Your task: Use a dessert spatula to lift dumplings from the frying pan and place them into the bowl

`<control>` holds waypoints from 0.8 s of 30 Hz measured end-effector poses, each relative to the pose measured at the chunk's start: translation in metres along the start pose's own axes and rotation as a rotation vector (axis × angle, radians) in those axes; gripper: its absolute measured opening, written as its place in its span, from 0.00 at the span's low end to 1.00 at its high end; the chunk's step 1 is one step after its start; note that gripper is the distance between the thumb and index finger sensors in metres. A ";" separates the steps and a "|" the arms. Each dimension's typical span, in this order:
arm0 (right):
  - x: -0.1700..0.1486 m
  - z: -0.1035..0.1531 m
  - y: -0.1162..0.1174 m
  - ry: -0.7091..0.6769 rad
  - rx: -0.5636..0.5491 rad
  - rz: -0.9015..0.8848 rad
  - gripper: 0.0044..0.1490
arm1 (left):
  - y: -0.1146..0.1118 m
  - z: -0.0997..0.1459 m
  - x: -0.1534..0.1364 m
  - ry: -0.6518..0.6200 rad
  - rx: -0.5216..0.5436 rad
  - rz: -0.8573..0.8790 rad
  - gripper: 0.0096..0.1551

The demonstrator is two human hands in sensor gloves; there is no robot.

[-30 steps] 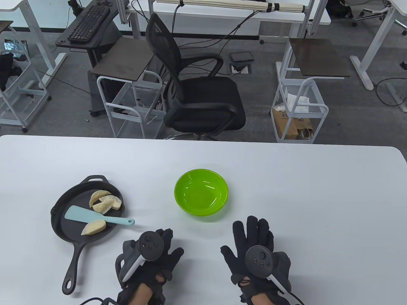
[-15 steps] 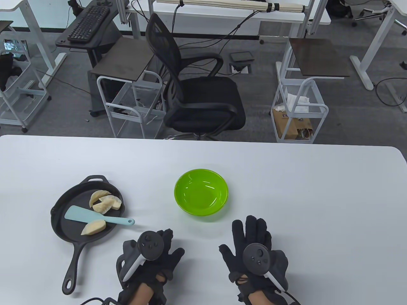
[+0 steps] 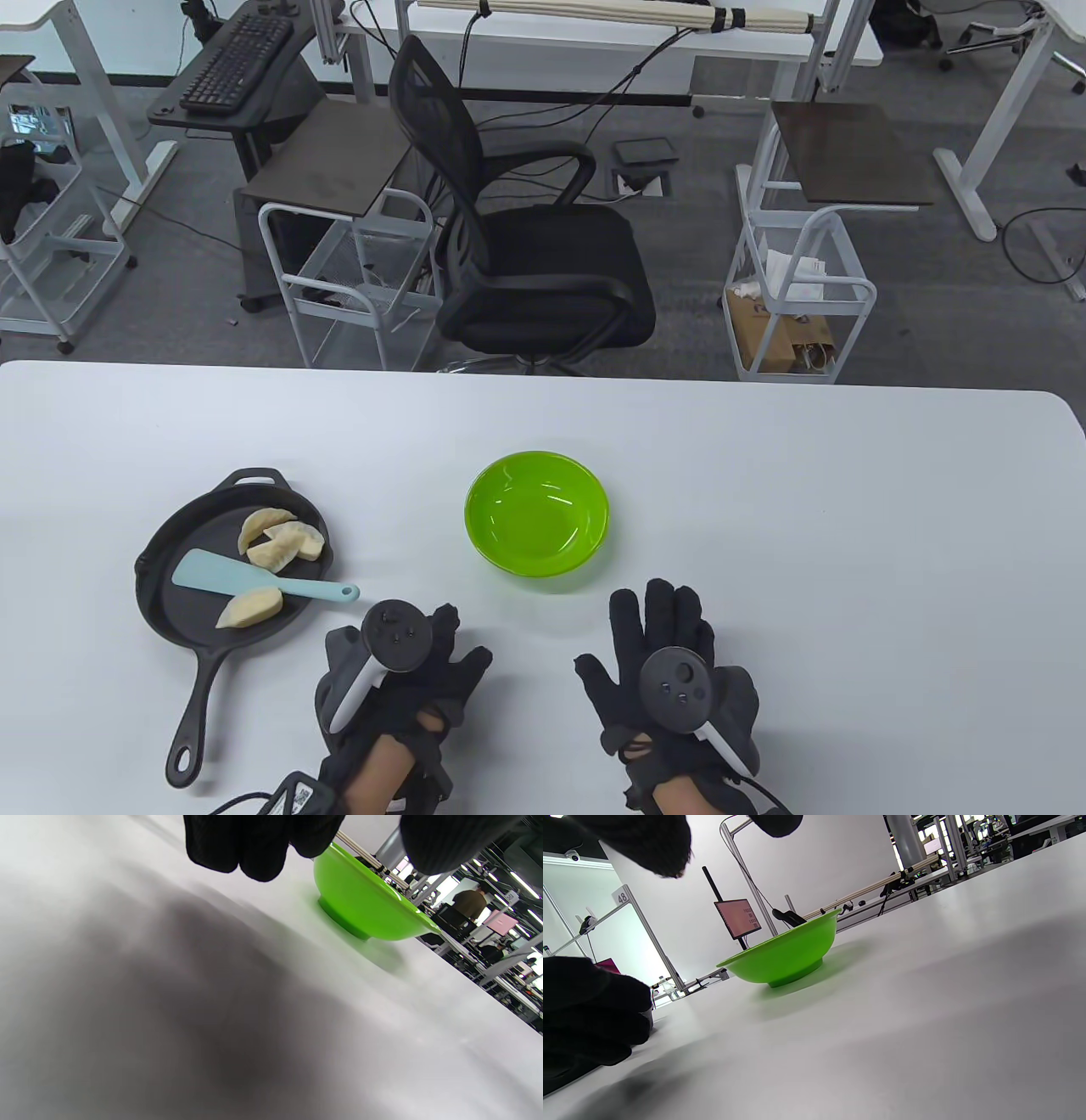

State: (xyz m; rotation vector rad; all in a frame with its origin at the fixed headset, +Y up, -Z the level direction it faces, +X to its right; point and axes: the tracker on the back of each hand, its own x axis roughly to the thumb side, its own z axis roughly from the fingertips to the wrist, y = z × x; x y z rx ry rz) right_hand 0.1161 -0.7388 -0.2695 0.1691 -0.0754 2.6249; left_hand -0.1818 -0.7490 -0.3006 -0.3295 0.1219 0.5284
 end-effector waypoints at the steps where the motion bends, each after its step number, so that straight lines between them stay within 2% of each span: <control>1: 0.000 0.000 0.000 0.000 -0.002 0.001 0.50 | 0.001 -0.003 0.001 0.013 0.010 0.010 0.48; 6: -0.001 0.000 0.000 -0.001 -0.017 0.001 0.50 | 0.011 -0.017 0.006 0.068 0.004 0.129 0.49; 14: 0.002 0.002 0.000 -0.008 -0.033 0.006 0.50 | 0.026 -0.042 0.016 0.163 0.005 0.169 0.53; 24: 0.000 0.005 -0.005 0.000 -0.061 -0.010 0.50 | 0.038 -0.071 0.014 0.281 -0.029 0.253 0.53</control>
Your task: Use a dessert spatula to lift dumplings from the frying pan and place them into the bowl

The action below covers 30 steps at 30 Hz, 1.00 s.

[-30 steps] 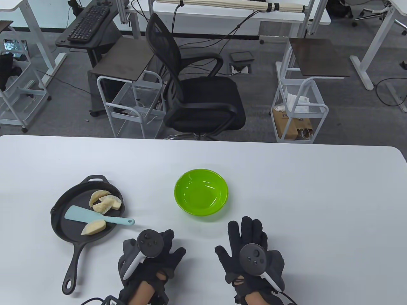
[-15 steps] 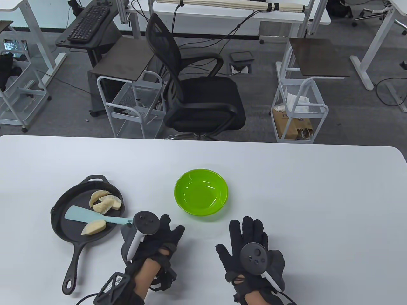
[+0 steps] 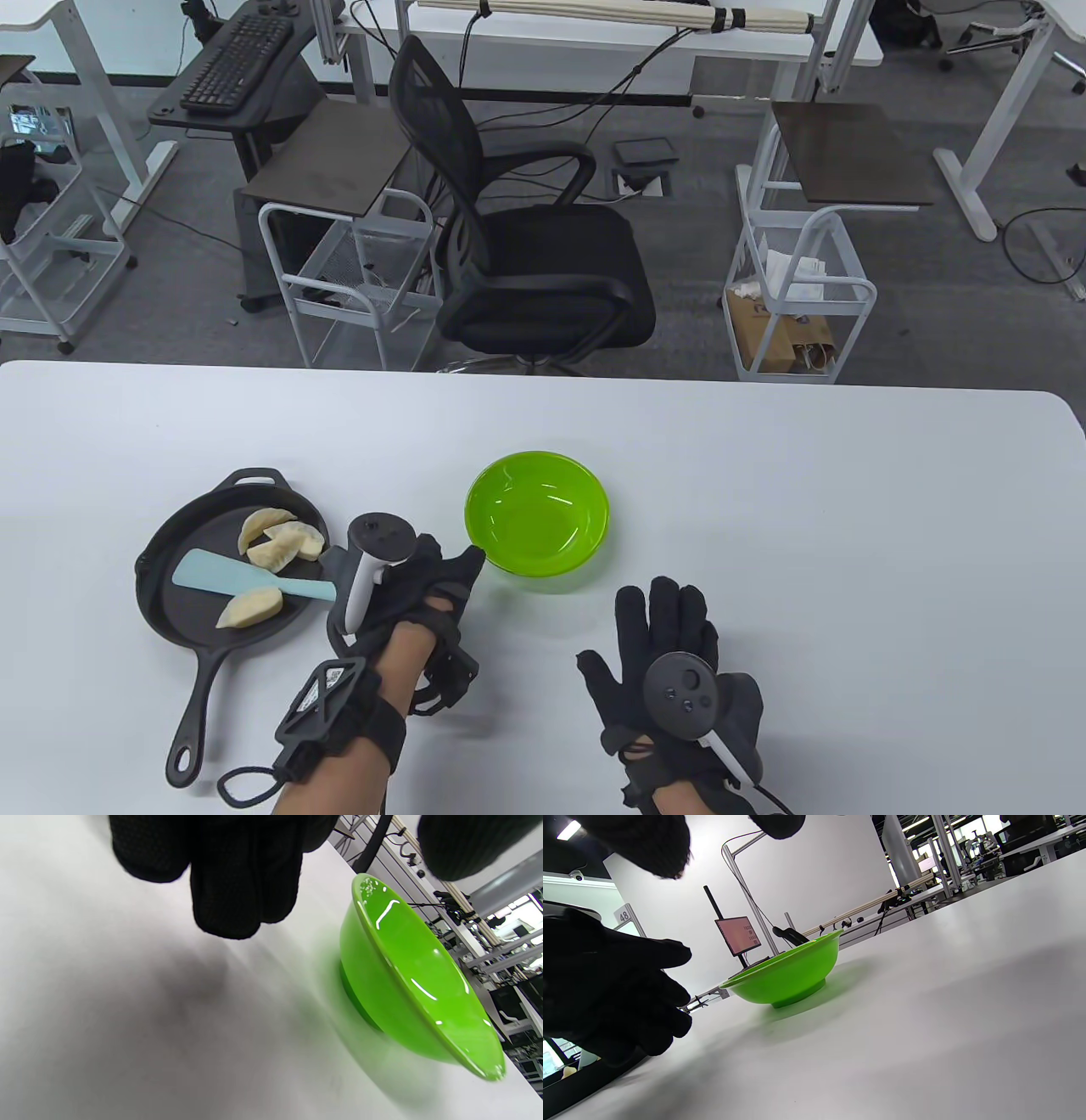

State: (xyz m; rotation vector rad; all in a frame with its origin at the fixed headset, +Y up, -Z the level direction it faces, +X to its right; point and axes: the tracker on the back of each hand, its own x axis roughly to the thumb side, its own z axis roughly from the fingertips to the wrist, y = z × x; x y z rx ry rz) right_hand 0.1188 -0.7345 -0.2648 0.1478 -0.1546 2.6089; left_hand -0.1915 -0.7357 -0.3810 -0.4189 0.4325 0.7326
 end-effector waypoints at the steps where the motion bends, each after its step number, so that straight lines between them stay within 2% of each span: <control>1: 0.000 0.000 0.000 0.001 -0.001 -0.003 0.50 | 0.002 -0.003 0.000 0.011 -0.004 0.019 0.53; 11: -0.005 -0.001 -0.003 0.015 -0.013 0.000 0.50 | 0.006 -0.020 -0.003 0.087 -0.057 0.093 0.53; 16: 0.001 0.002 -0.007 -0.003 -0.016 -0.014 0.50 | -0.001 -0.029 0.002 0.088 -0.128 0.111 0.52; 30: 0.006 0.003 -0.008 -0.019 -0.009 -0.010 0.50 | -0.020 -0.052 0.005 0.165 -0.147 0.177 0.51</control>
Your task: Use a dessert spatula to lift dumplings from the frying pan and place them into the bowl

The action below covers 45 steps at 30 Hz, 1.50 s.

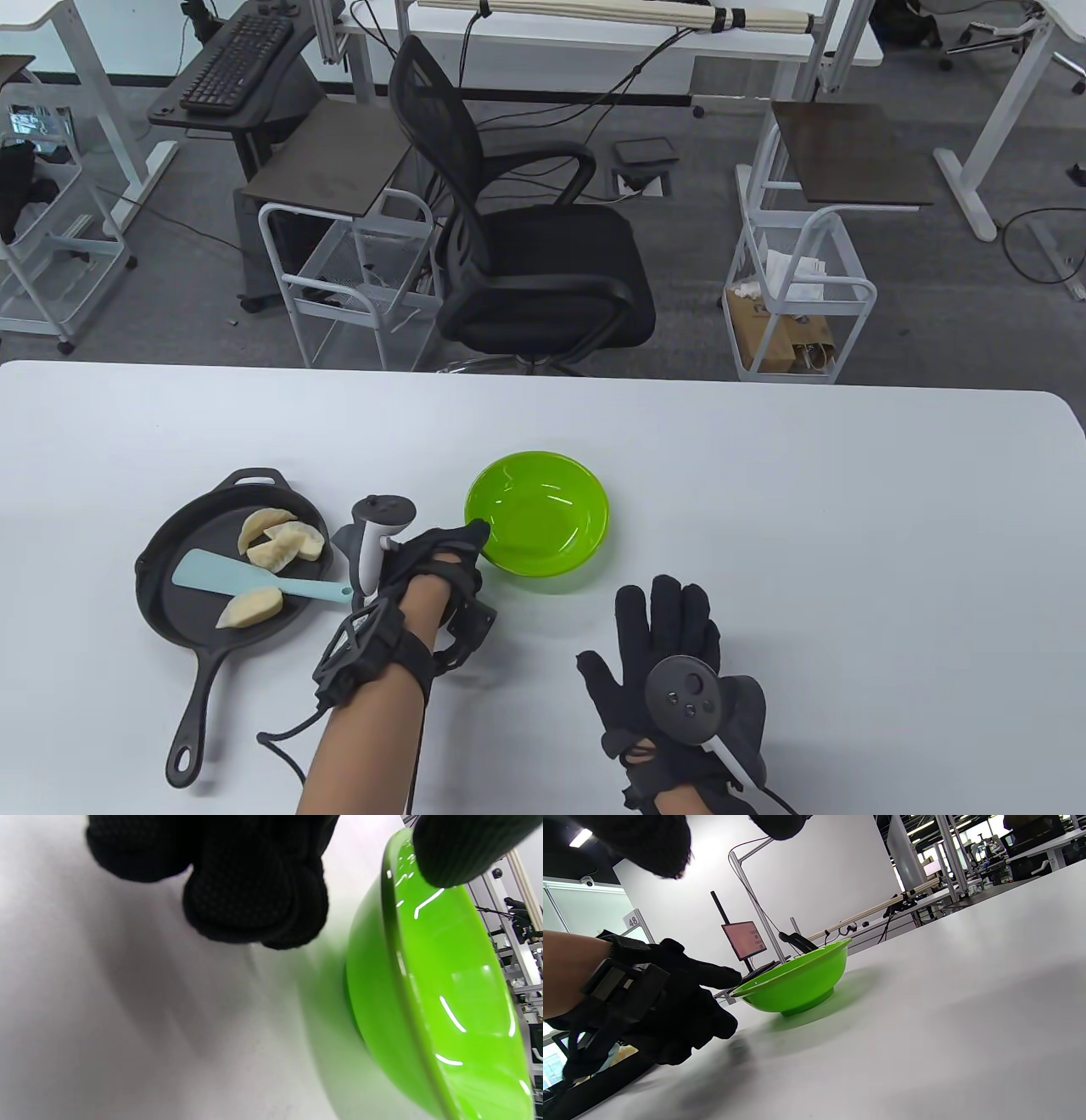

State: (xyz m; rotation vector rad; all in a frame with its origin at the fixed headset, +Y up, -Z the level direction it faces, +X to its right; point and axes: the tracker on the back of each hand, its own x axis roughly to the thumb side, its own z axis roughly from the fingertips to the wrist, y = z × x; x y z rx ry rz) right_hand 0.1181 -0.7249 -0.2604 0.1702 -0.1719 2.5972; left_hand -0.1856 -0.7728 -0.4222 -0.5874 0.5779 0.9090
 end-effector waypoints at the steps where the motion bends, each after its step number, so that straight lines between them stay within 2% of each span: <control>1: 0.000 0.000 0.000 0.001 -0.001 -0.003 0.50 | -0.001 -0.001 0.000 0.001 -0.004 0.004 0.49; 6: -0.002 0.000 -0.002 0.009 -0.007 -0.013 0.50 | -0.003 -0.005 0.000 0.024 0.008 0.059 0.42; 16: -0.001 0.000 -0.004 0.016 0.001 -0.029 0.50 | -0.007 -0.011 0.007 -0.023 -0.014 0.082 0.32; 23: -0.003 -0.001 -0.004 0.027 0.015 -0.044 0.50 | -0.006 -0.008 0.011 -0.076 0.091 0.015 0.27; 27: -0.004 -0.001 -0.003 0.032 0.025 -0.068 0.50 | -0.004 -0.005 0.007 -0.085 0.088 0.027 0.27; 33: -0.008 -0.003 -0.003 0.050 0.034 -0.103 0.50 | 0.002 0.009 -0.006 -0.136 0.080 0.037 0.27; 38: -0.012 -0.004 0.000 0.070 0.054 -0.166 0.50 | 0.006 0.032 -0.023 -0.215 0.103 0.093 0.27; 45: -0.017 -0.006 0.001 0.094 0.057 -0.206 0.50 | 0.007 0.062 -0.039 -0.283 0.135 0.060 0.27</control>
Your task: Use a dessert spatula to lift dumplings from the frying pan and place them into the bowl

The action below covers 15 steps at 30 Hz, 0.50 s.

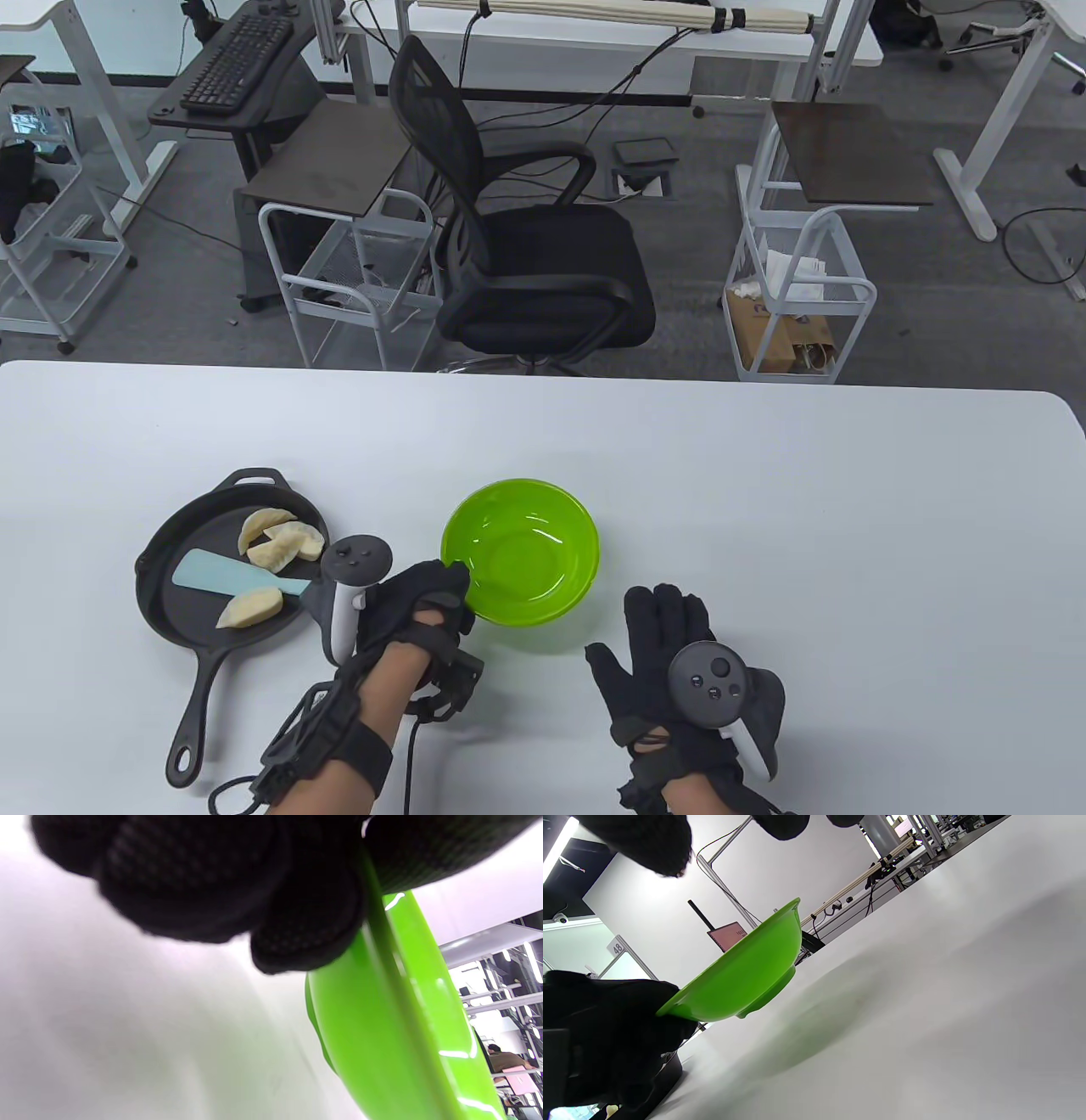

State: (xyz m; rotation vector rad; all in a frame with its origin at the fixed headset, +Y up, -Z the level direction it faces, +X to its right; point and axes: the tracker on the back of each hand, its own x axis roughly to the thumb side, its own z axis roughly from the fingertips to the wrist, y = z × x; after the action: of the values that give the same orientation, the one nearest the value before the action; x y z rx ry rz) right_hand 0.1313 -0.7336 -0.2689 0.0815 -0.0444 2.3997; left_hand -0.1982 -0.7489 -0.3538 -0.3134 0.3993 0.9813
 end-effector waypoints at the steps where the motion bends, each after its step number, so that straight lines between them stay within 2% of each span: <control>1: -0.001 0.000 0.000 0.006 0.000 -0.008 0.50 | 0.001 0.005 -0.001 -0.010 0.007 0.001 0.27; 6: -0.004 0.000 0.000 0.024 0.004 -0.059 0.51 | -0.001 0.026 -0.009 -0.047 0.019 -0.005 0.27; 10: -0.011 -0.001 0.004 0.060 0.029 -0.209 0.51 | -0.002 0.042 -0.017 -0.089 0.013 0.006 0.27; 15: -0.016 -0.003 0.007 0.080 0.062 -0.274 0.52 | -0.001 0.048 -0.025 -0.120 0.020 0.029 0.27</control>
State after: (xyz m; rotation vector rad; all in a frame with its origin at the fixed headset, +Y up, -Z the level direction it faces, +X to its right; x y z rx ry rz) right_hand 0.1381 -0.7494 -0.2731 0.0191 0.0735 2.1285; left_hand -0.2008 -0.7476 -0.3000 -0.2300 0.3044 1.0186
